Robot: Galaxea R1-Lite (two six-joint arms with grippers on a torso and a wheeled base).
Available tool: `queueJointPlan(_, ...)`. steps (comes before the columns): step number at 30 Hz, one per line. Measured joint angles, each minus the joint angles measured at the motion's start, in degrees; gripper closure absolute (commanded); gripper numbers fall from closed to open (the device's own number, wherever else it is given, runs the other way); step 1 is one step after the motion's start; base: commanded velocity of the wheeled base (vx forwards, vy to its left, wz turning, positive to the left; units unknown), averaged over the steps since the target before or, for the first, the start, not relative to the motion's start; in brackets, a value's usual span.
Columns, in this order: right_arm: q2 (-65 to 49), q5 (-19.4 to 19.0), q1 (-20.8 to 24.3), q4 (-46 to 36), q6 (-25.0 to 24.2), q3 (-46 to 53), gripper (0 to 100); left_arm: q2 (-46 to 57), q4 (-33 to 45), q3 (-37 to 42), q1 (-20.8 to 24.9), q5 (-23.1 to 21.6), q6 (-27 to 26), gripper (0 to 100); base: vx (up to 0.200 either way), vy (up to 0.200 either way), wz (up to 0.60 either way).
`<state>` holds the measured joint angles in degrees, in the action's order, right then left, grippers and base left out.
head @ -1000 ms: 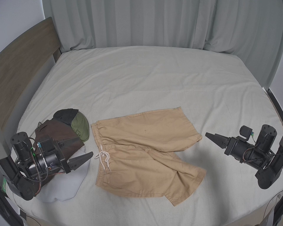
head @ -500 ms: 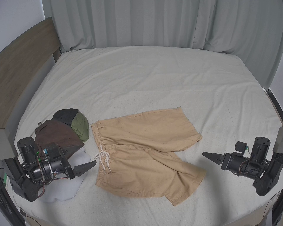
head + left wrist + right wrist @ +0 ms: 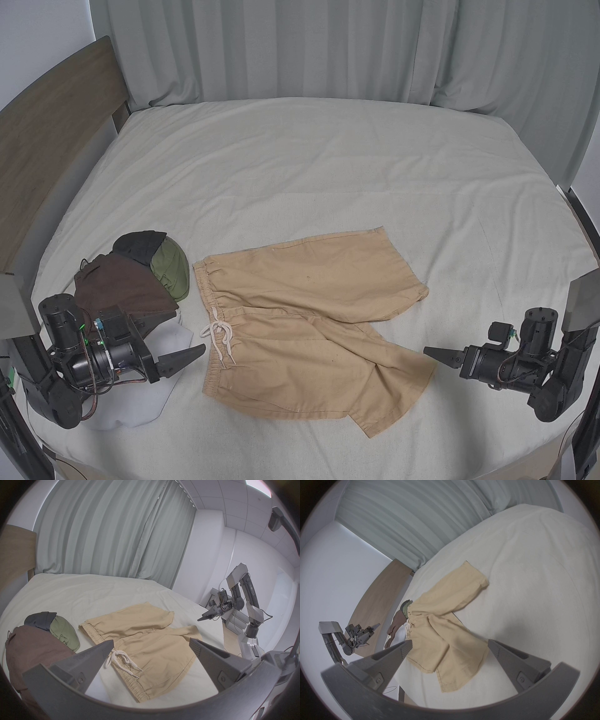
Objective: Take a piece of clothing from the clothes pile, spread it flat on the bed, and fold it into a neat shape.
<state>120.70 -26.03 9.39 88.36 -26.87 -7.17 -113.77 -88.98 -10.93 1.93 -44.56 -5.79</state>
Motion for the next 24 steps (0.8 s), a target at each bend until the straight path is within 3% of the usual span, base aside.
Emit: queueJointPlan(24,9.9,0.1,1.3,0.1,-0.6,-0.9,0,-0.6,0.0,0.1,0.0,0.0,-0.2,0,0.0,0.0,0.0)
